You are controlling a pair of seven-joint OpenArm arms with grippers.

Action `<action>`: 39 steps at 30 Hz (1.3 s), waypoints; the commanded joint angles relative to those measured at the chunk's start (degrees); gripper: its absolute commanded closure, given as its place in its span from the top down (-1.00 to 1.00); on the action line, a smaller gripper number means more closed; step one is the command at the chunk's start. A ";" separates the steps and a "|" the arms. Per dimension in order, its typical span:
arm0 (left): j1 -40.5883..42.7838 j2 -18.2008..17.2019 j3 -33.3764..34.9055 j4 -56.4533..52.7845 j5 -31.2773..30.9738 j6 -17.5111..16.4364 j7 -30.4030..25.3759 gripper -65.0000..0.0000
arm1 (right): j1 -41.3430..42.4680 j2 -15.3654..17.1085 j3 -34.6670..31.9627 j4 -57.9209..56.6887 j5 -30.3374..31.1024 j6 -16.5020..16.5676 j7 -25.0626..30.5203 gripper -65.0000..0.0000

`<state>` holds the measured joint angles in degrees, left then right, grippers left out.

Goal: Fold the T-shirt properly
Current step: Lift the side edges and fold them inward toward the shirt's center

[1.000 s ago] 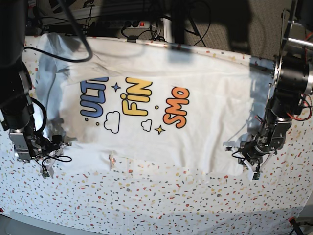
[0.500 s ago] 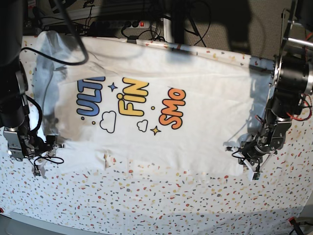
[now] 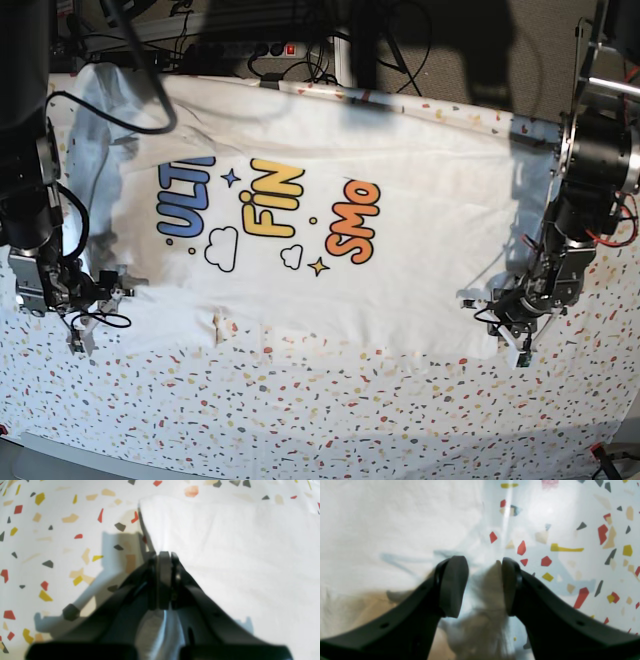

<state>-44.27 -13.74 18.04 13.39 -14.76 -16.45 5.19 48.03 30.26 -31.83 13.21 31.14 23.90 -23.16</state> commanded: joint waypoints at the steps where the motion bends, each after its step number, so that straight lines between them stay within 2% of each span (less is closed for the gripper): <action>1: -1.44 -0.42 -0.09 0.42 0.37 0.39 1.11 -1.00 | 1.01 -0.13 0.11 0.26 -0.96 0.26 -0.83 -0.19; 3: -1.42 -0.42 -0.09 0.42 0.37 0.42 1.16 -1.00 | 1.16 -0.28 0.13 0.26 -0.94 0.61 -0.83 -0.25; 8: -1.42 -0.44 -0.09 0.42 0.37 0.42 1.16 -1.00 | 1.14 -0.26 0.13 0.26 -0.94 0.00 -0.76 -1.00; 15: -1.46 -0.44 -0.09 0.42 -1.27 0.98 -0.24 -1.00 | 2.14 -0.28 0.13 0.26 -0.96 -1.73 2.38 -1.00; 20: -2.54 -0.44 -0.09 0.52 -2.80 6.49 -2.23 -1.00 | 6.67 -0.26 0.11 0.33 -0.98 -1.51 1.66 -1.00; 21: -2.91 -0.46 -0.09 0.52 -2.82 7.15 -2.25 -1.00 | 7.63 -0.26 0.13 0.33 -1.03 -0.94 1.49 -1.00; 23: -3.80 -0.46 -0.09 0.52 -2.84 8.20 -2.23 -1.00 | 9.16 -0.28 0.11 0.42 -1.20 2.89 1.55 -1.00; 25: -4.61 -0.46 -0.09 0.52 -2.89 8.17 -1.84 -1.00 | 9.92 -0.28 0.11 1.03 -1.20 5.01 1.16 -1.00; 31: -3.63 -1.60 -0.09 0.52 -5.57 8.09 -1.66 -1.00 | 9.86 -0.22 0.11 1.81 -1.68 5.79 -1.25 -1.00; 33: -2.99 -2.51 -0.11 0.52 -7.02 6.60 -1.97 -1.00 | 9.86 -0.22 0.11 1.84 -2.80 5.79 -1.86 -1.00; 37: -0.81 -5.01 -0.09 1.75 -12.22 -1.90 -2.19 -1.00 | 9.62 -0.09 0.13 1.81 -2.71 8.74 -3.74 -1.00; 39: 0.76 -6.36 -0.11 3.39 -14.14 -3.76 -1.95 -1.00 | 9.20 0.07 0.13 1.84 -2.03 8.87 -4.39 -1.00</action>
<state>-41.78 -19.40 18.04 16.01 -28.42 -19.97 4.49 55.02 29.41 -31.88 14.39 28.67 32.91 -28.25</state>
